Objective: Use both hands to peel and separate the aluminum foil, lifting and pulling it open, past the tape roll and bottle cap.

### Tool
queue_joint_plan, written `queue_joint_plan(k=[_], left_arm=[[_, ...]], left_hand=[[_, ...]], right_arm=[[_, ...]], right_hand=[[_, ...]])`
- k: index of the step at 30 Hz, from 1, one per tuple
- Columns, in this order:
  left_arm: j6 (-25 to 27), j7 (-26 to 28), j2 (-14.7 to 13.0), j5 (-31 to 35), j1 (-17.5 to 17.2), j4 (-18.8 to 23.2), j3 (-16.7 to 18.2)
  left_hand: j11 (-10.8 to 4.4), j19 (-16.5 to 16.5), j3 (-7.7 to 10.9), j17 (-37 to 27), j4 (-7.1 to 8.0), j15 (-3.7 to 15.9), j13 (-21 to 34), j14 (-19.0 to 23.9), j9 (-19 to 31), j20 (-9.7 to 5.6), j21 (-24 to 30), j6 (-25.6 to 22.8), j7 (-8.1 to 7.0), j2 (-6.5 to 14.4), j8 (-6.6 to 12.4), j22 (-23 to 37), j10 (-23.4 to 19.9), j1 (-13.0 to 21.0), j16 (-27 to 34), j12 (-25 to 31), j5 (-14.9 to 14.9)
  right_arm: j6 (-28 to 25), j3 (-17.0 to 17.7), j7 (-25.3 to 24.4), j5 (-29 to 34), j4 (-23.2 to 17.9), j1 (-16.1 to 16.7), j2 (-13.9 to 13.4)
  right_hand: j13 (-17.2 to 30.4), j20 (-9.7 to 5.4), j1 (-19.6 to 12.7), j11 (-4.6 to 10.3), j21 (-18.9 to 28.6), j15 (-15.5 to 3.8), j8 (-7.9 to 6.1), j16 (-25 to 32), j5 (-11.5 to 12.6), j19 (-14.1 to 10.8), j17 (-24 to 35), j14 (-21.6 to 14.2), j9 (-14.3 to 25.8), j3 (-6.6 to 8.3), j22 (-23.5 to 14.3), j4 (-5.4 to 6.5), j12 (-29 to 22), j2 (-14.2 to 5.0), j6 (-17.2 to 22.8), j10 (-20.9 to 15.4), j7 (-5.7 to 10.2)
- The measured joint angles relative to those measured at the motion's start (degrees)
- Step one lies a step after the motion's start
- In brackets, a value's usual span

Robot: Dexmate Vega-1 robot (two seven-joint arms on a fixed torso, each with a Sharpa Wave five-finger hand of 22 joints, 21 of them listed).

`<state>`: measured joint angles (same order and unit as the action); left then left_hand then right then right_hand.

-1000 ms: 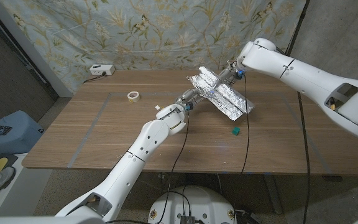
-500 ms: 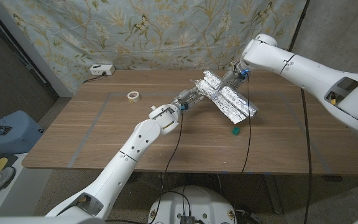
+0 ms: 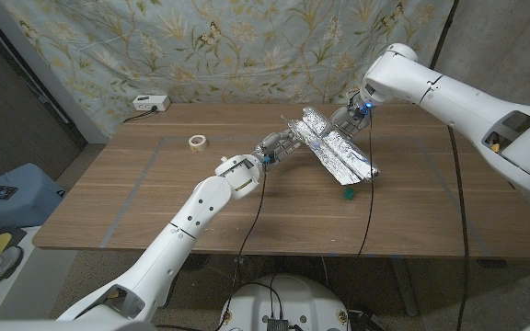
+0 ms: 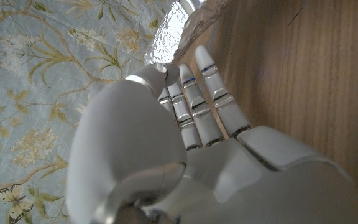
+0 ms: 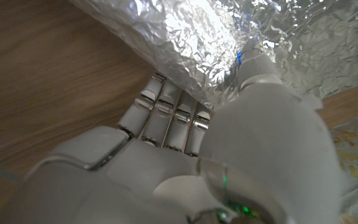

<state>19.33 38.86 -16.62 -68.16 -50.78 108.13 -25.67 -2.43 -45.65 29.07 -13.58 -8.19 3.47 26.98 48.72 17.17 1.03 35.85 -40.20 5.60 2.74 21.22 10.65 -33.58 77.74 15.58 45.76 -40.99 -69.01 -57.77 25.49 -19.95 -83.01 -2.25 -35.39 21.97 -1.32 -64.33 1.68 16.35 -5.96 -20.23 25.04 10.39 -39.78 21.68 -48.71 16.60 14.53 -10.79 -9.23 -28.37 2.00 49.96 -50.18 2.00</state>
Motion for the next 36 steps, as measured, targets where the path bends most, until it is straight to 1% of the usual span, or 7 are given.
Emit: queue_joint_plan(k=[11,15,19,22,26,30,36], left_arm=[[1.08,1.26,-1.23,-1.79,0.54,1.63,-0.49],[1.66,1.52,-1.67,-2.78,0.88,1.86,-0.51],[2.97,1.53,-2.21,-4.9,1.28,1.87,-0.45],[4.3,0.93,-2.92,-6.97,1.9,1.66,-0.21],[5.56,0.49,-3.71,-9.1,2.51,1.37,0.09],[8.01,0.36,-5.21,-12.9,3.7,1.18,0.53],[11.54,1.78,-7.19,-18.23,5.52,0.86,0.76]], left_hand=[[0.05,0.0,0.0,0.0,-0.01,0.32,0.27,0.32,0.27,0.0,0.17,-0.13,0.12,-0.02,0.0,0.0,-0.55,-0.43,0.0,-0.22,-0.34],[0.07,0.0,-0.13,0.0,0.12,0.28,0.45,0.33,0.27,0.0,0.5,-0.13,0.12,-0.3,-0.31,0.01,-0.53,-1.92,-0.05,-0.73,-0.33],[1.44,1.2,-2.34,-0.28,2.3,-1.79,0.67,-1.18,0.27,0.94,0.5,2.45,0.95,-1.66,-1.84,0.01,2.24,-6.8,-1.09,-2.27,0.46],[3.36,3.65,-5.97,-1.27,3.66,-3.9,1.18,-4.18,0.56,2.38,0.5,7.13,1.82,-2.31,-4.22,0.01,5.97,-11.64,-1.83,-3.9,3.23],[5.2,5.68,-8.98,-2.01,4.48,-5.71,1.57,-7.22,0.81,3.8,-0.05,11.45,2.66,-2.87,-6.52,0.01,9.91,-15.37,-2.53,-5.29,6.39],[6.62,7.09,-9.92,-2.4,4.76,-6.79,1.59,-8.67,1.07,4.4,-0.56,13.48,3.67,-2.71,-7.5,0.01,12.01,-16.73,-2.71,-5.95,8.19],[7.24,7.63,-10.52,-2.54,4.65,-7.68,1.59,-10.18,1.07,4.93,-0.9,14.78,4.36,-2.67,-8.36,-0.28,13.85,-17.69,-3.16,-6.17,9.28]], right_arm=[[-0.92,1.3,-1.0,-3.6,0.86,0.22,-0.1],[-0.89,1.31,-1.44,-4.3,0.9,0.22,-0.21],[-0.65,1.24,-1.9,-4.46,0.82,0.22,-0.39],[-0.48,0.84,-2.24,-4.5,0.54,0.23,-0.5],[-0.1,0.54,-2.65,-4.46,0.16,0.19,-0.59],[0.19,-0.15,-2.91,-4.11,-0.57,0.07,-0.75],[0.71,-1.14,-3.23,-3.29,-1.97,-0.04,-0.93]], right_hand=[[0.01,-0.32,0.0,0.07,0.46,0.0,-0.1,-0.07,-0.05,-0.31,0.21,0.0,0.33,0.0,0.0,0.0,0.0,0.0,0.0,0.07,0.0],[0.02,-0.32,0.0,-0.03,0.46,0.0,-0.14,-0.08,-0.08,-0.31,0.3,0.0,0.33,0.0,0.0,0.0,0.0,0.0,0.0,-0.03,0.0],[0.02,-0.32,0.0,-0.09,0.46,0.09,-0.15,-0.08,-0.09,-0.31,0.29,-0.09,0.32,0.0,0.01,0.0,0.0,0.0,0.0,-0.09,0.0],[0.03,-0.32,0.0,-0.08,0.45,0.08,-0.15,-0.09,-0.1,-0.31,0.16,-0.09,0.32,0.0,0.0,0.0,0.0,0.0,0.0,-0.09,0.0],[0.03,-0.32,0.0,-0.08,0.46,0.05,-0.13,-0.24,-0.03,-0.31,0.1,-0.13,0.32,0.0,0.01,0.0,0.0,0.0,0.0,-0.09,0.0],[0.03,0.09,0.0,-0.08,0.46,0.05,-0.12,-0.25,0.03,-0.72,0.09,-0.14,0.31,0.0,0.01,0.0,0.0,0.0,0.0,-0.08,0.0],[0.04,0.09,0.0,-0.08,0.45,0.05,-0.07,-0.3,0.03,-0.71,0.04,-0.14,0.3,0.0,0.01,0.0,0.0,0.0,0.0,-0.08,0.0]])
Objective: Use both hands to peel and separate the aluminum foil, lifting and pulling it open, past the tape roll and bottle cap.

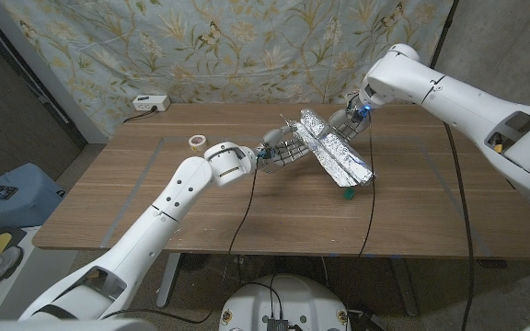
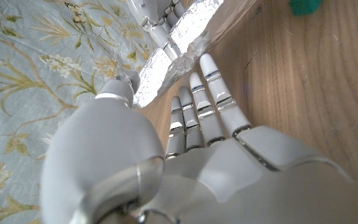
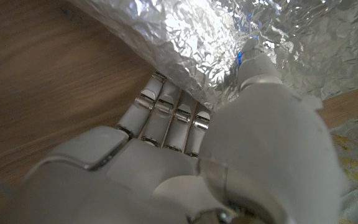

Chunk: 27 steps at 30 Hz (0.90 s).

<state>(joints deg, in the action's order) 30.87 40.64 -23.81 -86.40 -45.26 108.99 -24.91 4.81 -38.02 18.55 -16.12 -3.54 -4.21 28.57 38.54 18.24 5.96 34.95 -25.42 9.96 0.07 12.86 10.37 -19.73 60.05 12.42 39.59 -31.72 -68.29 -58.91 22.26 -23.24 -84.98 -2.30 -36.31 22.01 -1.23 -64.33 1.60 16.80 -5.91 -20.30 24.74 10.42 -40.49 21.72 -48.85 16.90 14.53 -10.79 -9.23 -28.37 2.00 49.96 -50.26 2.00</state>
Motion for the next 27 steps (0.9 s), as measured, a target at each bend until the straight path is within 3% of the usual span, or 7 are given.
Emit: queue_joint_plan(k=[10,16,22,27], left_arm=[[3.9,4.18,-2.01,-6.91,3.76,-0.96,-1.33],[4.57,6.9,-2.45,-8.38,6.17,-1.97,-2.77],[4.8,9.33,-2.11,-8.49,8.09,-3.3,-4.13],[4.86,11.55,-1.27,-8.04,9.3,-4.63,-5.16]], left_hand=[[-0.27,-0.58,0.47,0.17,-0.78,0.83,0.12,1.49,-0.01,0.08,0.0,-1.25,-0.18,0.28,0.05,-0.01,-1.15,0.29,0.0,0.39,0.89],[-0.96,-2.76,1.52,0.37,-2.51,1.85,0.26,4.06,0.28,-0.67,0.54,-4.23,-0.44,1.62,1.17,0.0,-4.03,1.95,0.94,1.51,1.43],[-1.88,-3.99,2.56,0.7,-3.83,2.67,0.3,6.26,0.53,-1.28,1.1,-6.38,-1.01,2.16,1.78,0.0,-5.8,3.11,1.16,2.3,1.43],[-3.69,-5.92,3.99,0.7,-5.26,4.29,0.54,9.32,0.8,-2.4,2.23,-9.82,-1.49,2.92,3.02,0.16,-9.08,5.31,2.0,3.79,1.43]], right_arm=[[0.72,-1.31,-0.18,0.92,-3.07,0.06,-0.32],[0.65,-1.45,-0.24,0.98,-4.88,0.49,-0.69],[0.22,-1.45,-0.36,0.91,-6.49,0.85,-1.22],[-0.04,-1.43,-0.44,0.68,-6.85,0.9,-1.35]], right_hand=[[0.01,0.0,0.0,0.06,0.0,0.0,0.23,-0.16,-0.01,0.0,0.25,0.0,0.09,0.14,0.0,-0.14,0.0,0.0,0.0,0.06,0.0],[0.01,0.0,0.0,0.06,0.0,0.0,0.34,-0.19,-0.07,0.0,0.24,0.0,0.27,0.18,0.0,-0.18,0.0,0.0,0.06,0.06,-0.06],[0.01,0.0,0.0,0.07,0.0,0.0,0.32,-0.23,-0.08,0.01,0.24,-0.01,0.27,0.18,0.0,-0.17,0.0,0.0,0.19,0.07,-0.19],[0.02,-0.32,0.0,0.07,0.0,0.0,0.32,-0.25,-0.09,-0.31,0.23,-0.01,0.27,0.17,0.0,-0.17,0.0,0.0,0.19,0.07,-0.18]])
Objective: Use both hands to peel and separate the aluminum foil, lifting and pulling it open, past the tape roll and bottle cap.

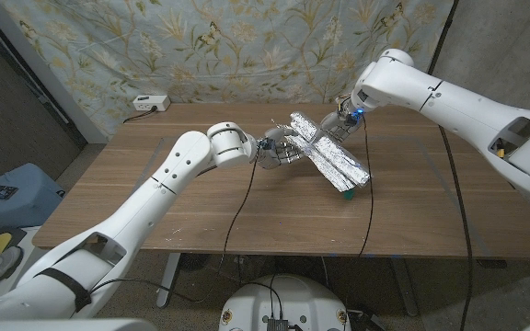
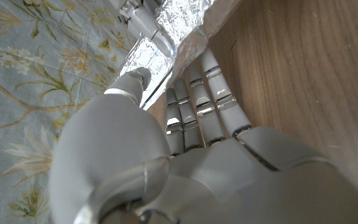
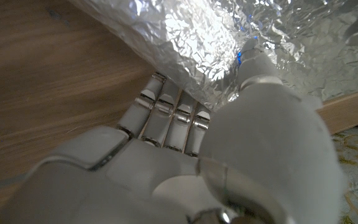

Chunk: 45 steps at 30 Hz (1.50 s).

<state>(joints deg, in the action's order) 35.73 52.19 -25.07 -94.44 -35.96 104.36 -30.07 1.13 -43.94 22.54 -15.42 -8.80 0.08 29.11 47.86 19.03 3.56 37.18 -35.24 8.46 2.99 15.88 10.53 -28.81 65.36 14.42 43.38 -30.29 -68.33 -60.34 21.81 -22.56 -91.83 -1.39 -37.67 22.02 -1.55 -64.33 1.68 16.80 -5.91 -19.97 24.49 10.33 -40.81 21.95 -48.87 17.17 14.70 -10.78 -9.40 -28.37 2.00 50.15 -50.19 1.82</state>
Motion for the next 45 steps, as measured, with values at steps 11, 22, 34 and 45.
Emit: queue_joint_plan(k=[11,22,34,45], left_arm=[[-1.07,2.62,2.3,1.58,0.78,-1.62,-1.0],[-2.55,3.35,3.83,2.51,-0.42,-1.72,-0.81],[-3.53,2.73,4.18,2.53,-2.22,-0.67,0.44],[-4.43,0.18,3.34,1.28,-3.27,0.65,1.2]], left_hand=[[-3.46,-4.21,3.76,-0.7,-1.18,4.54,0.79,6.94,1.1,-2.5,2.68,-7.48,-2.45,1.7,3.18,0.03,-8.17,4.93,1.89,2.22,-1.0],[-4.22,-6.73,4.18,-1.66,-1.16,6.88,-0.32,11.73,2.12,-4.27,5.2,-13.15,-3.99,1.33,5.81,0.03,-14.83,6.6,3.79,3.81,-0.76],[-4.21,-7.04,4.17,-2.02,-1.15,7.18,-0.32,12.03,2.16,-4.58,5.86,-13.78,-4.06,1.22,6.02,0.02,-15.02,7.17,3.8,3.8,-0.26],[-4.2,-7.04,4.33,-1.97,-0.97,7.17,-0.31,12.0,2.14,-4.58,6.12,-13.45,-4.39,1.22,6.07,0.02,-15.01,7.17,3.56,3.72,-0.05]], right_arm=[[0.44,0.48,0.03,-0.34,-1.58,0.32,-0.87],[1.1,0.49,0.66,-0.29,-0.95,0.32,-0.88],[1.31,0.31,1.03,-0.06,0.13,0.18,-0.56],[1.0,0.31,2.12,-0.43,5.63,-1.27,1.26]], right_hand=[[0.01,0.0,0.0,-0.01,0.46,-0.01,0.03,-0.19,-0.14,0.01,0.18,-0.01,-0.04,0.0,0.0,0.0,0.0,0.0,0.0,-0.01,0.0],[0.01,0.0,0.0,0.0,0.45,0.01,0.18,-0.1,0.11,0.01,0.24,-0.18,0.18,-0.01,0.0,0.01,0.0,0.0,0.01,0.0,0.0],[0.03,0.0,0.0,0.03,0.45,0.0,0.49,-0.11,0.1,0.01,0.26,-0.18,0.29,-0.01,0.0,0.01,-0.04,0.0,1.05,-0.03,-0.22],[0.03,0.22,0.0,0.49,0.45,0.0,0.66,-0.14,0.02,-0.21,0.25,-0.18,0.23,0.0,0.0,0.01,-0.93,0.0,2.71,-0.53,0.24]])
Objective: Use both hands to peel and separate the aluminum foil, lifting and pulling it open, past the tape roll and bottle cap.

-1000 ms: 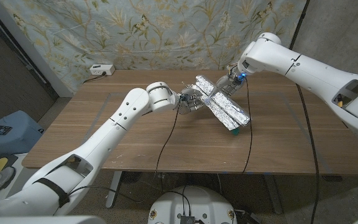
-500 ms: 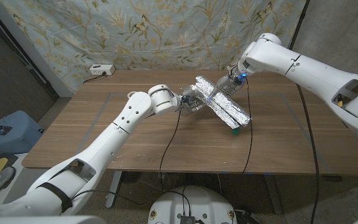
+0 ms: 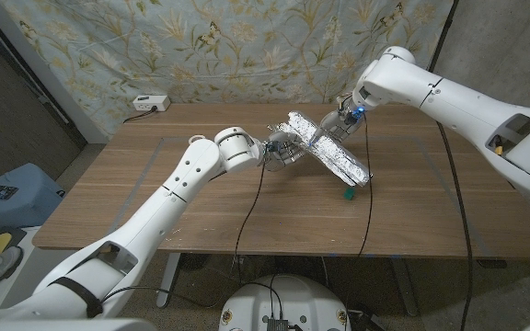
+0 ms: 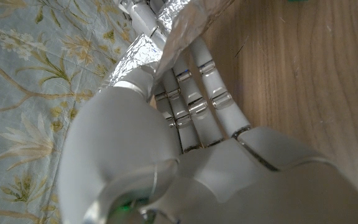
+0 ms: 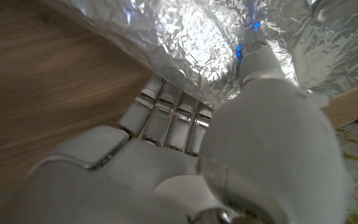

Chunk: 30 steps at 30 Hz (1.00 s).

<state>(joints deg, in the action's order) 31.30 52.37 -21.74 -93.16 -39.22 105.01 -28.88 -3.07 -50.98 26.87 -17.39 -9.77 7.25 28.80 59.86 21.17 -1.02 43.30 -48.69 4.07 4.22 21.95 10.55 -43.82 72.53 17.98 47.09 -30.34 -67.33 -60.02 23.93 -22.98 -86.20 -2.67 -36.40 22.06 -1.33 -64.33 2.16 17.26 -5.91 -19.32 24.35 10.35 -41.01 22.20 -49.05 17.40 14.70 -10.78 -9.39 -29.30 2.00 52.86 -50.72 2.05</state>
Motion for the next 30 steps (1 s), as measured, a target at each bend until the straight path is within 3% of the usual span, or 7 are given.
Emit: queue_joint_plan(k=[15,30], left_arm=[[-0.32,-3.67,-1.26,-1.49,-0.97,1.04,0.47],[-1.13,-8.35,-2.95,0.24,-1.3,1.82,0.82]], left_hand=[[0.2,0.22,0.07,-0.47,0.07,-0.01,0.0,-0.02,-0.09,-0.22,0.55,0.02,0.01,0.0,-0.02,0.0,-0.19,0.0,-0.14,-0.41,0.01],[0.21,0.53,0.07,-0.86,0.07,-0.12,0.0,-0.11,-0.09,-0.52,1.04,0.02,0.02,0.0,-0.06,0.0,-0.19,0.0,-0.24,-0.16,0.01]], right_arm=[[-1.45,-1.21,5.31,-1.44,8.95,-2.62,1.72],[-5.51,3.45,6.57,-6.37,11.74,-0.77,1.45]], right_hand=[[0.0,0.71,0.0,-0.4,0.43,0.0,0.0,-0.21,0.08,-0.71,0.3,0.0,0.39,-0.16,0.0,0.16,-0.1,0.0,-0.45,0.45,-0.88],[0.02,1.53,0.0,-0.92,1.09,-0.34,0.18,-0.28,0.28,-2.16,0.25,-0.34,0.59,-0.17,0.0,0.17,-0.22,0.0,-0.73,0.52,-1.16]])
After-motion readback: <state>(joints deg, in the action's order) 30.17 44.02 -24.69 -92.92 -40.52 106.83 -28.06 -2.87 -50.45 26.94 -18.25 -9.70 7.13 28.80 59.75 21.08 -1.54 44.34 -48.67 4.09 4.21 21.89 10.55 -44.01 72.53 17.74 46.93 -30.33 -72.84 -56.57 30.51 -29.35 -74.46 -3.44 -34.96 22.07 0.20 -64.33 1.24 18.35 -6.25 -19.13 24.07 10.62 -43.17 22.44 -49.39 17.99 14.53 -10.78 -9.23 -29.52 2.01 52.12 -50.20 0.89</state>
